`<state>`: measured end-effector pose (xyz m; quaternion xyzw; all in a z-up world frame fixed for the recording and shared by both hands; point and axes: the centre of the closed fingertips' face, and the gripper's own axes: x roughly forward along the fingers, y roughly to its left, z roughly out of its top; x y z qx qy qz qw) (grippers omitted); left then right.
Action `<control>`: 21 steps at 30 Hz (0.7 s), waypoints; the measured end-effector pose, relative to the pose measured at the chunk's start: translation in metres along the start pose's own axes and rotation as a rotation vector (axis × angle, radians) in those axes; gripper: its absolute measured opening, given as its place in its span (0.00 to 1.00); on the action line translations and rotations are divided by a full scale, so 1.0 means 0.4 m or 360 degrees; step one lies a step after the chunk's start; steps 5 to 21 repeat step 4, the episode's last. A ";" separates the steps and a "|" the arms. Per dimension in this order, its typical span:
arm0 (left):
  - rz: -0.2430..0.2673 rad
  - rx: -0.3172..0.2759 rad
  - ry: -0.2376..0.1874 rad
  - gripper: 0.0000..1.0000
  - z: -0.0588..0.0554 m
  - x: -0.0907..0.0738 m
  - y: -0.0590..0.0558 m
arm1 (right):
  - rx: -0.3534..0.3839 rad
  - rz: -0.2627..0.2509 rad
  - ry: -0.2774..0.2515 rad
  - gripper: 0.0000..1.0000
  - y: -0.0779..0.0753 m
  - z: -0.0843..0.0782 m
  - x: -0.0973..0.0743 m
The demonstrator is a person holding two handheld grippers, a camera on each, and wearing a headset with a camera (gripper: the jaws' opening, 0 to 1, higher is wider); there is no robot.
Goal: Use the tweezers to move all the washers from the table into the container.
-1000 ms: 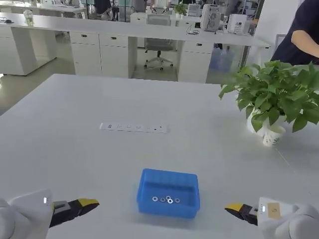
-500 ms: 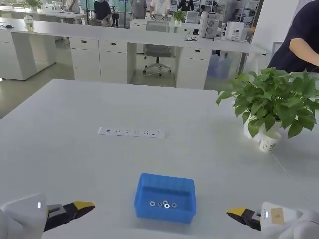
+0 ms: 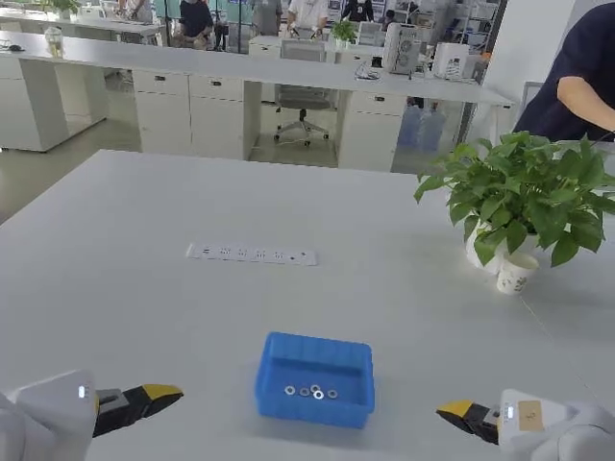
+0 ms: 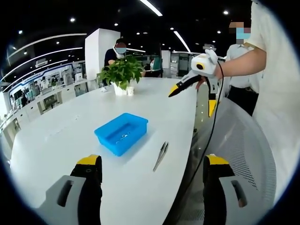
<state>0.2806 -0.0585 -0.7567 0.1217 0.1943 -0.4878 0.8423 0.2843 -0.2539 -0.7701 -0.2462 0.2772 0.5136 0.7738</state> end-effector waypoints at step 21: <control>0.0004 0.0000 -0.0005 0.94 0.000 0.003 -0.005 | 0.0003 -0.0001 0.0013 0.98 0.001 -0.001 0.001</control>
